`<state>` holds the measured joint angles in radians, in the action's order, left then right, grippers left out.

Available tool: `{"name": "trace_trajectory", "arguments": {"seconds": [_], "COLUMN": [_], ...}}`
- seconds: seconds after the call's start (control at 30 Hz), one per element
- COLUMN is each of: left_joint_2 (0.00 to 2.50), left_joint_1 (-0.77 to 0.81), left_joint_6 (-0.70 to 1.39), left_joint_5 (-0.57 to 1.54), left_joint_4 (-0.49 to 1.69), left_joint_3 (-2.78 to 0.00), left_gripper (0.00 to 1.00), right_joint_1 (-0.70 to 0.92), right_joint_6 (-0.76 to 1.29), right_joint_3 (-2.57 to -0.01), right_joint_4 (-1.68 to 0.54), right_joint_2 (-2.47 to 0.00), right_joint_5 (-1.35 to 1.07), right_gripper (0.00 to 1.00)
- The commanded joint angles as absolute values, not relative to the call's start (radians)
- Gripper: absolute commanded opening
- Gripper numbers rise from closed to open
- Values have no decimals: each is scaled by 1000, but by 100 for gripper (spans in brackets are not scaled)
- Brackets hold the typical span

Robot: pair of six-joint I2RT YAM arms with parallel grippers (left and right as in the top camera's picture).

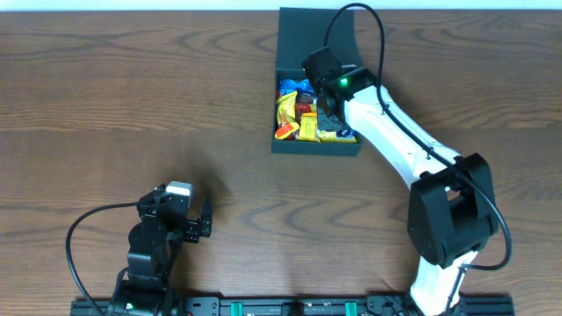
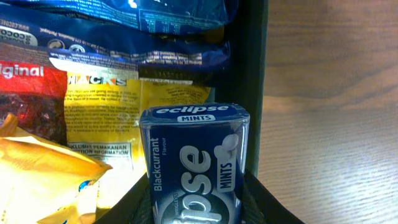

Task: Pack container
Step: 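Lower the Eclipse tin into the box's right side and release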

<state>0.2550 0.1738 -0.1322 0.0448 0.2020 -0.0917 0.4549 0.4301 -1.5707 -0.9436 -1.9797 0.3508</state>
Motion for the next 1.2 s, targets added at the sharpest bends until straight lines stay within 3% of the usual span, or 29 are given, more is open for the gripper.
{"name": "trace_trajectory", "arguments": {"seconds": [0.0,0.33,0.53,0.83,0.93,1.07,1.17], "left_joint_2": [247,247,247,247,247,247,247], "left_joint_1": [170,170,170,170,170,170,170], "left_joint_6": [-142,-142,-142,-142,-142,-142,-142], "left_joint_5": [33,33,33,33,33,33,33], "left_joint_4": [210,210,210,210,210,210,210], "left_joint_3": [-62,-62,-62,-62,-62,-62,-62], "left_gripper": [95,95,95,95,95,95,95], "right_joint_1": [434,418,418,435,447,466,475], "right_joint_6": [396,398,408,411,410,411,419], "right_joint_3": [-1548,-1526,-1496,-1514,-1533,-1544,-1544], "right_joint_4": [-926,-889,-867,-840,-842,-856,-881], "right_joint_2": [-1964,-1966,-1966,-1954,-1940,-1928,-1928], "right_joint_5": [358,299,299,299,299,299,300], "right_gripper": [30,35,57,57,54,38,20]}}
